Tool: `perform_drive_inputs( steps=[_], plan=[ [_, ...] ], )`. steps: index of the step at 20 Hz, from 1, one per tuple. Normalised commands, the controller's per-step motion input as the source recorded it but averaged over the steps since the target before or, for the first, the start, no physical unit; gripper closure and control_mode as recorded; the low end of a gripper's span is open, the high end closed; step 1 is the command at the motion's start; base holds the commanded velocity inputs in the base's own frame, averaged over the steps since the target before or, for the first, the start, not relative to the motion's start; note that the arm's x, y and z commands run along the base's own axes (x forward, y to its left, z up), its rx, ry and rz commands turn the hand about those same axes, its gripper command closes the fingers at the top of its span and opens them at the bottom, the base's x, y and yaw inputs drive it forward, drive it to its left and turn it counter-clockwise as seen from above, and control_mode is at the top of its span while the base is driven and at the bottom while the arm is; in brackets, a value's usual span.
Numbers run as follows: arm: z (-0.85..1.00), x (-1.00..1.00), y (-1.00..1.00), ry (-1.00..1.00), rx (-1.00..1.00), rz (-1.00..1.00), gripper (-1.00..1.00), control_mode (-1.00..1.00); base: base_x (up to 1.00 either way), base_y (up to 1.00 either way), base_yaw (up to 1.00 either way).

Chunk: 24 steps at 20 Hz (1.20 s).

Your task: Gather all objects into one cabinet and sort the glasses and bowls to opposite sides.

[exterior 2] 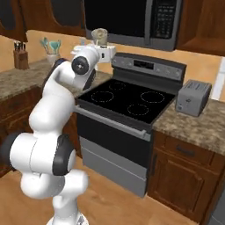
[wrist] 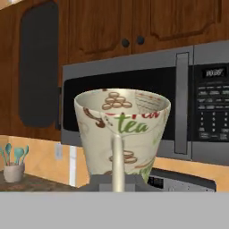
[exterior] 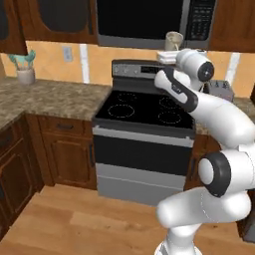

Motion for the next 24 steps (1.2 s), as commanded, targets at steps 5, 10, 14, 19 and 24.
perform_drive_inputs(
  steps=[5,10,14,19,24],
  plan=[
    [0.0,0.0,0.0,0.0,0.0,0.0,1.0,1.0,-0.43,0.46,0.75],
    [0.0,0.0,0.0,0.0,0.0,0.0,1.0,1.0,-0.44,0.44,0.72],
    [0.0,0.0,0.0,0.0,0.0,0.0,1.0,1.0,-0.35,0.37,0.69],
    [0.0,0.0,0.0,0.0,0.0,0.0,1.0,1.0,-0.06,0.05,0.28],
    [0.0,0.0,0.0,0.0,0.0,0.0,1.0,1.0,0.06,-0.61,0.2]
  ],
)
